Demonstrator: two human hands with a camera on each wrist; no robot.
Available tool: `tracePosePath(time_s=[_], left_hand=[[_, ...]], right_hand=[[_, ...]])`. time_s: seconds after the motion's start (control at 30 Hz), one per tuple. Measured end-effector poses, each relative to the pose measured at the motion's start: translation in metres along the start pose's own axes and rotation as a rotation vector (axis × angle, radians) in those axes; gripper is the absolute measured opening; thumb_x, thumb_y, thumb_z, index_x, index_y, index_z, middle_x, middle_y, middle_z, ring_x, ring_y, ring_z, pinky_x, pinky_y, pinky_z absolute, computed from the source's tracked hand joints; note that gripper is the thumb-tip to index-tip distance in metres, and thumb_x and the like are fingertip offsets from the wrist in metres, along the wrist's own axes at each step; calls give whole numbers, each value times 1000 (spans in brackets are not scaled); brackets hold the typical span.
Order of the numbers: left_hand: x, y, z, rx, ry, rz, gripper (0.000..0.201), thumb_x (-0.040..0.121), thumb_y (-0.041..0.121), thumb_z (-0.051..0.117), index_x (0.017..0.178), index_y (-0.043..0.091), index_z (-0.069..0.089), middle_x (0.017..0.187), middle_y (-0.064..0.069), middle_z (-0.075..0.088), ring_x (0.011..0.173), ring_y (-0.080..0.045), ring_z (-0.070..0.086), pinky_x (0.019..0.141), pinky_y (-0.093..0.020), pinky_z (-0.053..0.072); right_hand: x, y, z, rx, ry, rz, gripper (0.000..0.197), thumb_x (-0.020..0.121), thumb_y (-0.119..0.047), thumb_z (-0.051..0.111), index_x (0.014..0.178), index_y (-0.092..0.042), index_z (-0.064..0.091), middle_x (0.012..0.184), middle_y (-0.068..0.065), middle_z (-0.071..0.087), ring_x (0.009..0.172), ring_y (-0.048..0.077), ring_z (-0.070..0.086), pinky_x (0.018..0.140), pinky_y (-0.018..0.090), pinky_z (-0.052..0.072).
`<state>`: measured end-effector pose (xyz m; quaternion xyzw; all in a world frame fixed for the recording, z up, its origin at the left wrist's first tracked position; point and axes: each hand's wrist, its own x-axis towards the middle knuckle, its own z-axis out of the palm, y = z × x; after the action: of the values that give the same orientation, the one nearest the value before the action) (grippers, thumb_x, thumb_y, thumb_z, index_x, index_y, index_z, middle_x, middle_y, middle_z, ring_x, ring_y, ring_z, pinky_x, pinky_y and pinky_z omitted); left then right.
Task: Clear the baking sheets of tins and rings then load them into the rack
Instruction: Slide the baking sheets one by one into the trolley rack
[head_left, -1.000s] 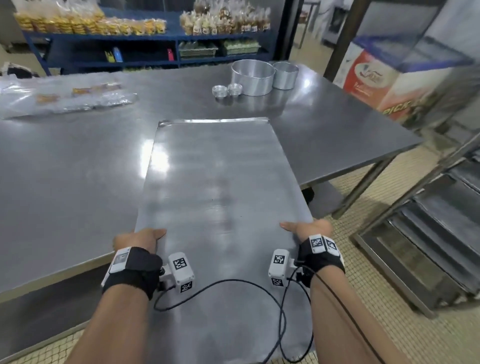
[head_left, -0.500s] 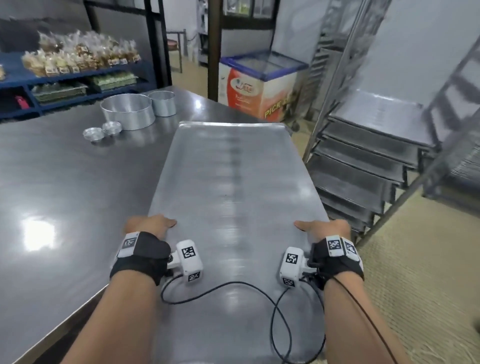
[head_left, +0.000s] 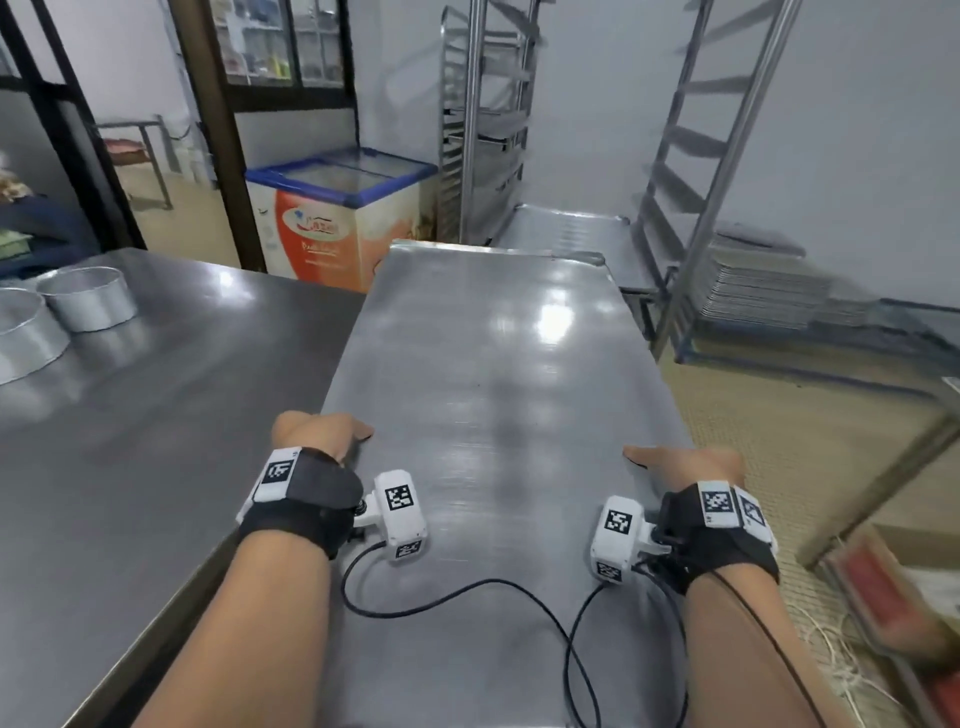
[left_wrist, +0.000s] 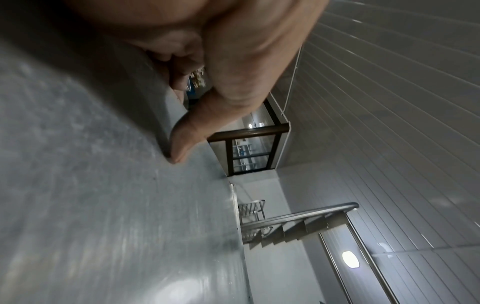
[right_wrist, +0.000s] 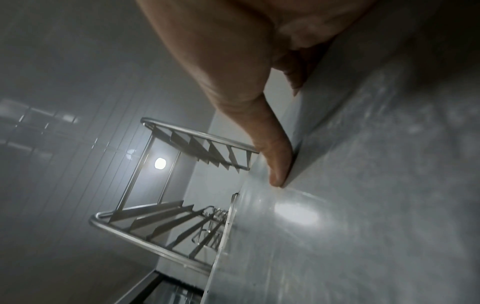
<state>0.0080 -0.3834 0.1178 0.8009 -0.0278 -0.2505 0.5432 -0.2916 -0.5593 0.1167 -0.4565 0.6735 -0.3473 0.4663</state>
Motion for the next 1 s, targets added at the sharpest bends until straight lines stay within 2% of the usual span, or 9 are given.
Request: tracePosePath(time_s=[0.13,0.27,0.37,0.43,0.5,0.63,0.73,0.9,1.0], left_hand=[[11,27,49,17,-46,27,32,76,5,82,77,-2,51,77,-12,60,80,-30,60,74,-34,46],[25,49,89,69,-75,76,36,78,5,80,100,-2,52,94,-17,59,86,-31,59,78,-35,46],[41,64,115,127,-81,76,48,74,6,82,113,-11,58,100,-23,66,89,-36,66,80,-40,52],[51,73,130,170,-82,81,47,75,5,81,112,-12,58,98,-23,66,86,-36,66,77,-38,50],[62,81,143,207,-69,84,42,75,5,80,108,-8,57,97,-22,65,85,-35,64,78,-36,50],[90,98,167,261,-39,78,42,69,11,82,100,-7,59,100,-25,68,92,-42,68,91,-49,55],[116,109,185,290,-53,67,51,70,13,83,110,-8,60,106,-24,67,98,-42,66,95,-48,53],[160,138,216,255,-71,88,49,73,9,83,111,-10,59,108,-23,66,101,-41,65,97,-46,51],[184,159,234,246,-94,98,43,76,4,81,111,-12,60,105,-22,66,98,-36,65,92,-43,52]], right_hand=[[40,-10,-17,48,50,24,48,46,-17,98,76,-2,64,76,16,69,65,38,68,61,59,59],[77,-22,-30,47,88,38,50,48,-17,97,81,1,64,78,18,69,66,37,69,64,60,59],[101,-31,-33,34,88,37,51,51,-16,97,86,1,63,83,18,68,71,36,68,70,57,59],[116,-36,-33,44,83,43,49,55,-13,95,89,2,63,82,17,67,71,35,67,70,52,60],[131,-41,-30,40,73,33,46,60,-10,93,92,4,62,80,15,65,70,31,64,63,40,57],[159,-56,-12,14,100,20,41,59,-7,92,80,0,57,86,17,65,83,36,66,81,46,58],[184,-70,6,-7,99,3,40,62,-7,90,87,3,61,80,14,63,77,33,64,74,39,55],[225,-95,33,-1,91,-11,38,67,-5,88,92,5,62,73,11,61,64,26,60,63,32,48],[247,-114,49,5,110,-3,39,66,-4,88,93,7,62,73,13,62,66,28,61,67,35,50]])
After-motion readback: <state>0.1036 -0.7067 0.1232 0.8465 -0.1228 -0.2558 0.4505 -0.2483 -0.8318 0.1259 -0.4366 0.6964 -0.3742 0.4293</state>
